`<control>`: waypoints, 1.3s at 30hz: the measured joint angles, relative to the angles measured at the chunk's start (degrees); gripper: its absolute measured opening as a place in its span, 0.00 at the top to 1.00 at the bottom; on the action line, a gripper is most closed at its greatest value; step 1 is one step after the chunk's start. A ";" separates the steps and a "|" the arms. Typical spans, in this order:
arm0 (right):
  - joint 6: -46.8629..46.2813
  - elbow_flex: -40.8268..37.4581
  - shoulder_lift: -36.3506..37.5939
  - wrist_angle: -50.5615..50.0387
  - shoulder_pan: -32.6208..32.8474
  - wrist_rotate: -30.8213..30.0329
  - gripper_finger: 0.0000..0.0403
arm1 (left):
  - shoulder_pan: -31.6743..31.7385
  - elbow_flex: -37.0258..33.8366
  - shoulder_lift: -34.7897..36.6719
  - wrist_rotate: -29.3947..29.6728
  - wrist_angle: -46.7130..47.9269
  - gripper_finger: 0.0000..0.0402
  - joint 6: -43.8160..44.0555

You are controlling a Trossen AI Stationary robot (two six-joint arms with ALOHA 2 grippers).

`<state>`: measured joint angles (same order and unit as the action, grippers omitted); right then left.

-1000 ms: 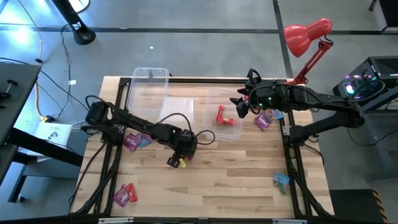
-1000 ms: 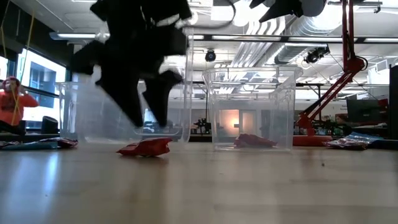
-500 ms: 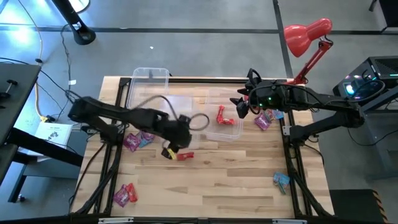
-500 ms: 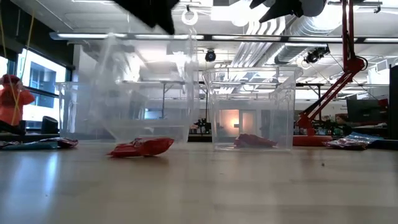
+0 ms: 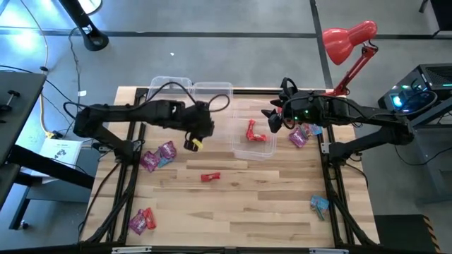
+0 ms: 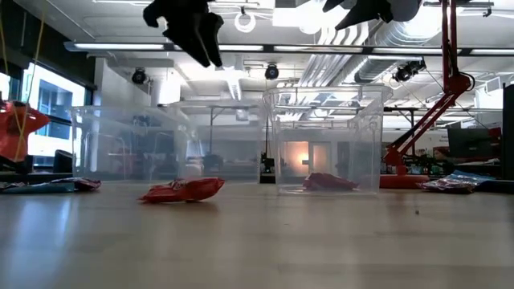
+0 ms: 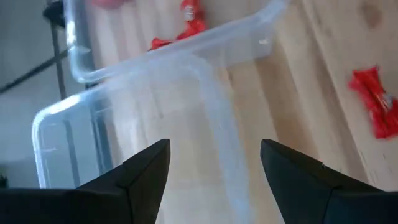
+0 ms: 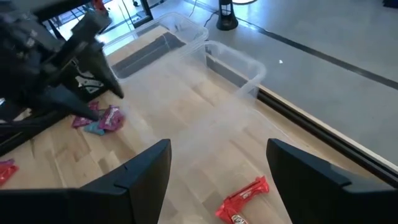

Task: Sort candy
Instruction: Put the top red candy into the top right transparent bin

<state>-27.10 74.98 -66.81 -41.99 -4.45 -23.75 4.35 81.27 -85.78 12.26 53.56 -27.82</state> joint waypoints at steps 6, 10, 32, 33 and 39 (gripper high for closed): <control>0.36 0.00 0.00 -0.20 0.00 0.03 0.36 | -3.39 -0.02 0.83 -14.44 0.19 0.39 9.83; 0.44 -0.12 0.00 -0.10 0.00 0.03 0.36 | -8.21 -5.84 0.93 -14.15 -6.14 0.39 13.04; -1.30 -4.59 0.00 1.11 -0.04 0.29 0.36 | -14.80 -31.09 -16.83 -15.52 -45.86 0.39 30.49; -1.35 -4.59 0.00 1.11 -0.04 0.29 0.36 | -14.74 -31.05 -17.66 -15.50 -46.22 0.39 31.39; -1.36 -4.59 0.00 1.13 -0.04 0.29 0.36 | -14.44 -30.80 -18.39 -13.76 -45.58 0.57 33.97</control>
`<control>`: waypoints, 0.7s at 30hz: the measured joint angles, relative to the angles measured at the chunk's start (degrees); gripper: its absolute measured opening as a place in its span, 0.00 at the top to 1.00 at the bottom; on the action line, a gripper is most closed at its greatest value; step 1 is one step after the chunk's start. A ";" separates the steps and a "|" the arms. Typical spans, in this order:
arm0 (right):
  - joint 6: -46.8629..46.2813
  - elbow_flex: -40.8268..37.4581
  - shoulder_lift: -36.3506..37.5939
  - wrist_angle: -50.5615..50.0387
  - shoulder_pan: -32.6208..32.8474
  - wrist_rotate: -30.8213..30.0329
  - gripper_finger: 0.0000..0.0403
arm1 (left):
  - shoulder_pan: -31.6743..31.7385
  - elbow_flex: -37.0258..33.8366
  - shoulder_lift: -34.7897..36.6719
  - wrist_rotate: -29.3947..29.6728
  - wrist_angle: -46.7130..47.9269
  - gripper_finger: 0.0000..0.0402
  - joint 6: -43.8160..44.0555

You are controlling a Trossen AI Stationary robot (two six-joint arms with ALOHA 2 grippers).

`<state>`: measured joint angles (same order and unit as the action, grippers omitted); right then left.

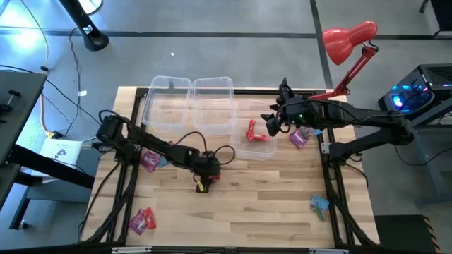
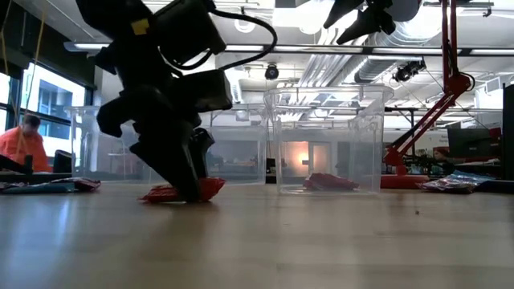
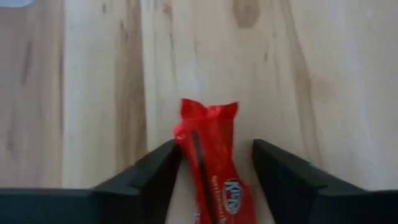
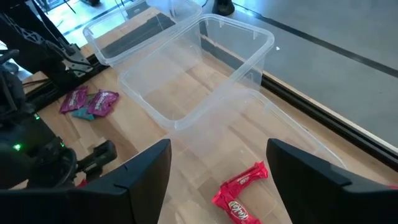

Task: Sort candy
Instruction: Put the top red candy into the top right transparent bin

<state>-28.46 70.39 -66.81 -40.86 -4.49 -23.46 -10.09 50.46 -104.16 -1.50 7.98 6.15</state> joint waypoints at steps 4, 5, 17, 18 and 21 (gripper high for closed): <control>0.02 0.00 0.00 0.02 0.00 -0.09 0.36 | 1.82 0.87 3.01 -0.50 3.76 0.89 0.24; 0.20 0.00 0.00 0.04 0.00 -0.24 0.36 | 2.52 1.21 4.22 -0.51 4.68 0.93 0.25; 1.51 0.00 0.02 0.16 0.00 -0.47 0.36 | 9.26 20.44 19.52 3.63 -1.22 0.90 -16.24; 1.50 0.00 0.02 0.32 0.00 -0.50 0.36 | 10.07 21.93 18.78 3.70 -2.47 0.92 -17.94; 1.50 0.00 0.02 0.74 0.00 -0.72 0.36 | 12.79 25.48 14.77 3.70 -4.84 0.94 -19.71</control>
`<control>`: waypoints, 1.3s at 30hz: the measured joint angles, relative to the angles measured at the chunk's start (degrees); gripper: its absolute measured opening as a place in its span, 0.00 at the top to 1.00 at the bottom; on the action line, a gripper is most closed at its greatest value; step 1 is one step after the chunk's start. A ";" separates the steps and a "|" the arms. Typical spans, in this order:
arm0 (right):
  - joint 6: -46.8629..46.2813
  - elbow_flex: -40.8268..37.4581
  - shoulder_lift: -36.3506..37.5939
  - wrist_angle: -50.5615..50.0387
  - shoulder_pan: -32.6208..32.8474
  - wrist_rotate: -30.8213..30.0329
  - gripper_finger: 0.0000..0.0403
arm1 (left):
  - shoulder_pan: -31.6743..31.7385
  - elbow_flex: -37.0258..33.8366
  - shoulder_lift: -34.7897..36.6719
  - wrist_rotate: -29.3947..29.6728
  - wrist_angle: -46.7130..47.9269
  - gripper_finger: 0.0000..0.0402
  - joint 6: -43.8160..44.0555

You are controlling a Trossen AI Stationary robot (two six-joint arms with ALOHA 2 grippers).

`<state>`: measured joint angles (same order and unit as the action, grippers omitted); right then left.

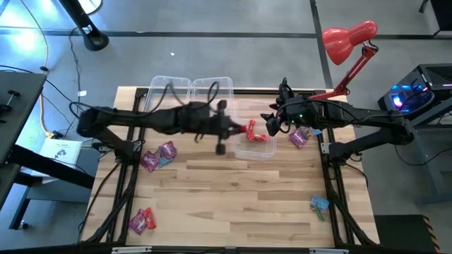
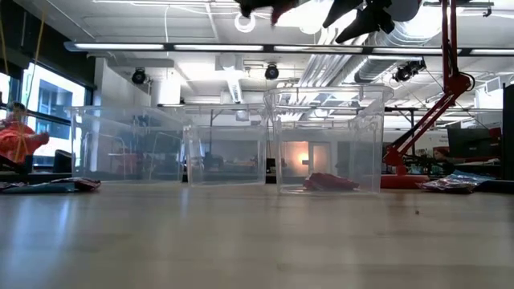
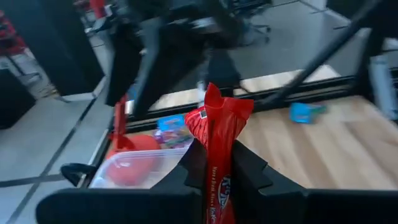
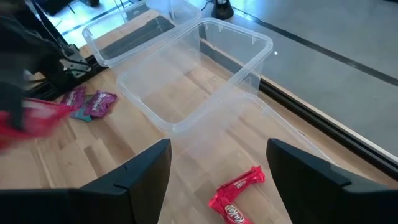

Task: Sort candy
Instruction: Put the top red candy into the top right transparent bin, then put the red candy into the top right transparent bin

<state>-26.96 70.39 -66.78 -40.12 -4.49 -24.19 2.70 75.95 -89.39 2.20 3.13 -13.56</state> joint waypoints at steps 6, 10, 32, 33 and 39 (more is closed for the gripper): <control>0.51 0.00 0.00 0.71 0.00 -0.06 0.36 | 3.36 4.73 -8.72 0.07 -0.68 0.77 0.02; 2.47 0.00 0.67 0.97 0.00 -0.89 0.36 | 3.66 4.78 -11.82 -0.02 1.03 0.60 1.23; 7.59 0.02 5.78 3.81 -0.47 -7.70 0.36 | -14.02 -12.21 16.74 -4.28 42.34 0.37 42.24; 7.08 0.02 5.77 4.11 -0.65 -7.67 0.36 | -17.24 -14.91 18.20 -4.08 42.31 0.37 48.01; 4.83 0.02 5.75 4.44 -1.27 -7.39 0.36 | -34.11 -27.00 20.35 -5.68 42.10 0.37 89.00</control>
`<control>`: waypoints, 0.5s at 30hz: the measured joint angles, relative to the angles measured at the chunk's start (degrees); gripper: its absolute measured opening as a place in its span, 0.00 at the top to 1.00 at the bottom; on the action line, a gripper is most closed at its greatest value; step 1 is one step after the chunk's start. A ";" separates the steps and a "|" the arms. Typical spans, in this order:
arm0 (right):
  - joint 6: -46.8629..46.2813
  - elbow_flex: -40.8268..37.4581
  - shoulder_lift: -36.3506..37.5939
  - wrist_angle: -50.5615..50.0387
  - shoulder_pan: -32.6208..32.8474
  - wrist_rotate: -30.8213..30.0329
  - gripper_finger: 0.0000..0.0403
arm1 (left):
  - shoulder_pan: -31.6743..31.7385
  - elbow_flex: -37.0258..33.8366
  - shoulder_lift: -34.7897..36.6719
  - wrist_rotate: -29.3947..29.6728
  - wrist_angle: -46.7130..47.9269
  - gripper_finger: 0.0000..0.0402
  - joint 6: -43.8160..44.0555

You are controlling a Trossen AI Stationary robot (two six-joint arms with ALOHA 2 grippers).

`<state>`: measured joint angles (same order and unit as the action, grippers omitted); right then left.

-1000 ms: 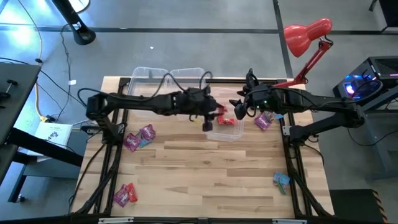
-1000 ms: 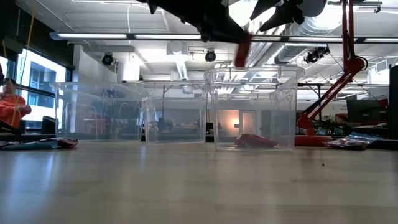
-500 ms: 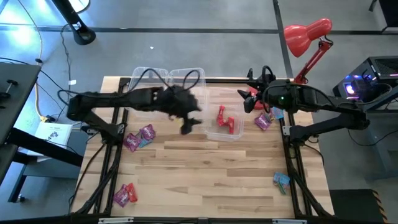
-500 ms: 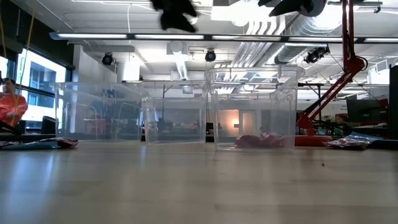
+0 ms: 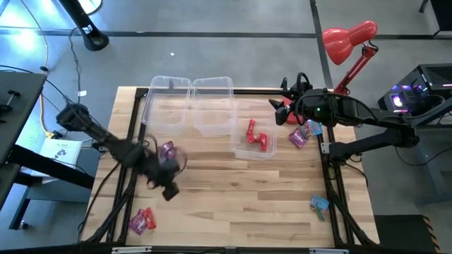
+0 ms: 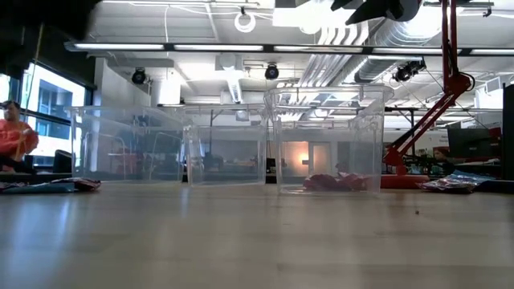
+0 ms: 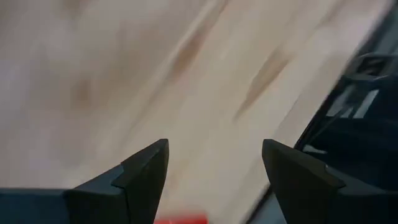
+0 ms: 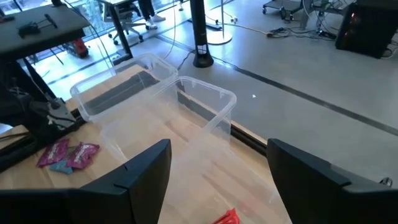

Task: Sort candy
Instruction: Put the red candy into the top right transparent bin

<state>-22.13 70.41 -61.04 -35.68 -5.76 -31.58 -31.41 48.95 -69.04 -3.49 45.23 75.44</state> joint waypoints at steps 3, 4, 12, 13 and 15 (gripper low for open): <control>-0.04 0.00 0.00 -0.02 0.00 0.10 0.36 | -6.01 -2.59 -1.52 -2.97 -1.90 0.38 14.46; -0.05 0.00 0.00 -0.01 0.00 0.10 0.36 | -7.50 -2.97 -2.26 -4.24 -2.09 0.38 18.37; 0.05 0.00 -0.02 -0.35 0.00 0.10 0.36 | -16.67 -3.04 -9.22 -20.84 -7.30 0.38 38.26; 0.07 0.00 -0.02 -0.38 0.00 0.10 0.36 | -17.83 -3.04 -10.16 -21.36 -9.28 0.38 39.81; 0.09 0.00 -0.02 -0.50 0.00 0.10 0.36 | -19.84 -3.01 -12.32 -21.51 -12.79 0.38 42.42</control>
<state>-22.04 70.41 -61.06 -36.18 -5.76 -31.48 -51.25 45.93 -81.36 -24.99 32.44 117.86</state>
